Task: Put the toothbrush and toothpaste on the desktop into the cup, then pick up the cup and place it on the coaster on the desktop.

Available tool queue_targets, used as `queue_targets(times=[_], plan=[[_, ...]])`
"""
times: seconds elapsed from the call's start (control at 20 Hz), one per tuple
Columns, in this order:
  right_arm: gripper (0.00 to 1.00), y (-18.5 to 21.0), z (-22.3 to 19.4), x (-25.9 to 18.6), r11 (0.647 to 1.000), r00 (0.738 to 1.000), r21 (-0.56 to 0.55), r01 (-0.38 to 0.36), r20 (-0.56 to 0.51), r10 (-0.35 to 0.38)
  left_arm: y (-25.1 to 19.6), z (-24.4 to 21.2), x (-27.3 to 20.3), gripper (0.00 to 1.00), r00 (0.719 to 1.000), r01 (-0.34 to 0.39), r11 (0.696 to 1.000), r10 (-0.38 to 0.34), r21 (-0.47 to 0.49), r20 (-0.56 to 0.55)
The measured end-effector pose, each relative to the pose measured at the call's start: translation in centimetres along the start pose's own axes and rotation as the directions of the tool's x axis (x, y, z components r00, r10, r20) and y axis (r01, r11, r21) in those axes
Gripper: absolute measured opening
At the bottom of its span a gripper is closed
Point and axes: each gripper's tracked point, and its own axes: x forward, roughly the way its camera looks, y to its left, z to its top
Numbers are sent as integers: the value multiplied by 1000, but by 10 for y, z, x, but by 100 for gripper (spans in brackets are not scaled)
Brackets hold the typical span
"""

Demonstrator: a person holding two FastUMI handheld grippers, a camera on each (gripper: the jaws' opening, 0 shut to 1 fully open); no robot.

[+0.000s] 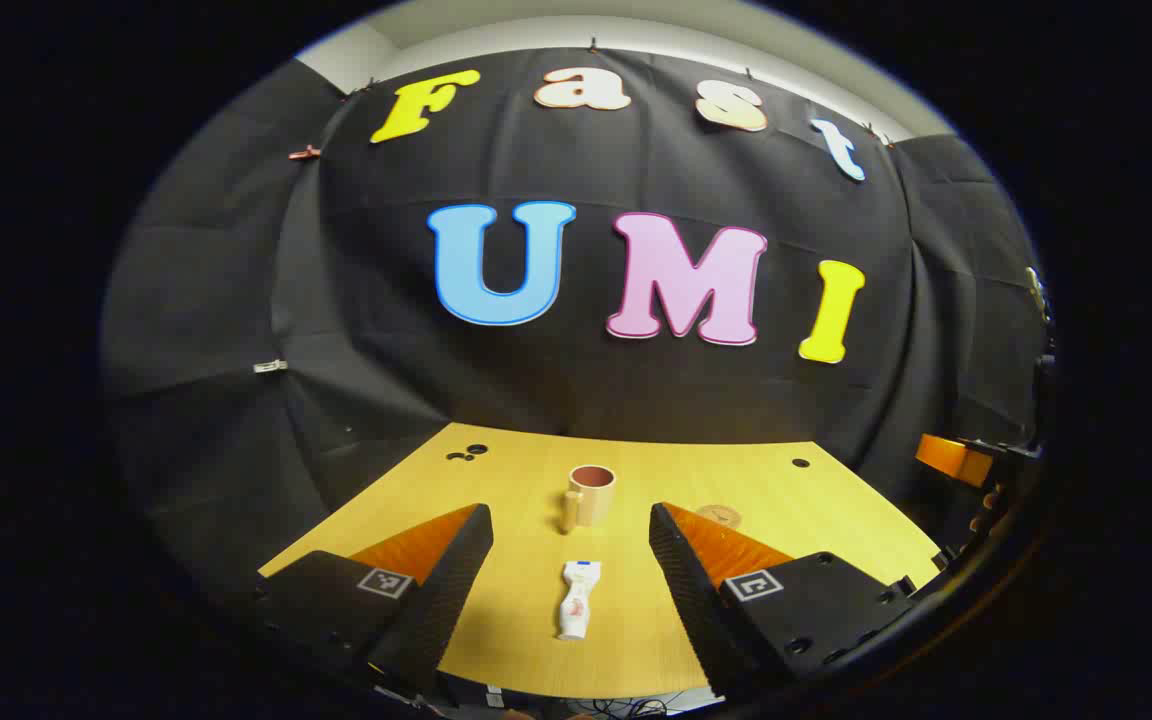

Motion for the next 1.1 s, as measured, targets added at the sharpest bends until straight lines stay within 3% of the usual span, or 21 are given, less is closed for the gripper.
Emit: queue_targets(times=[0.25, 1.1], plan=[[98, 17, -3, 10, 998, 998, -19, -63, -9, 63, -13, -4, 16, 97, 999, 45, 999, -45, 20, -14], [98, 25, -15, 34, 995, 994, 14, -100, -50, 101, 1, -49, 46, 98, 992, 50, 998, -45, 38, -120]])
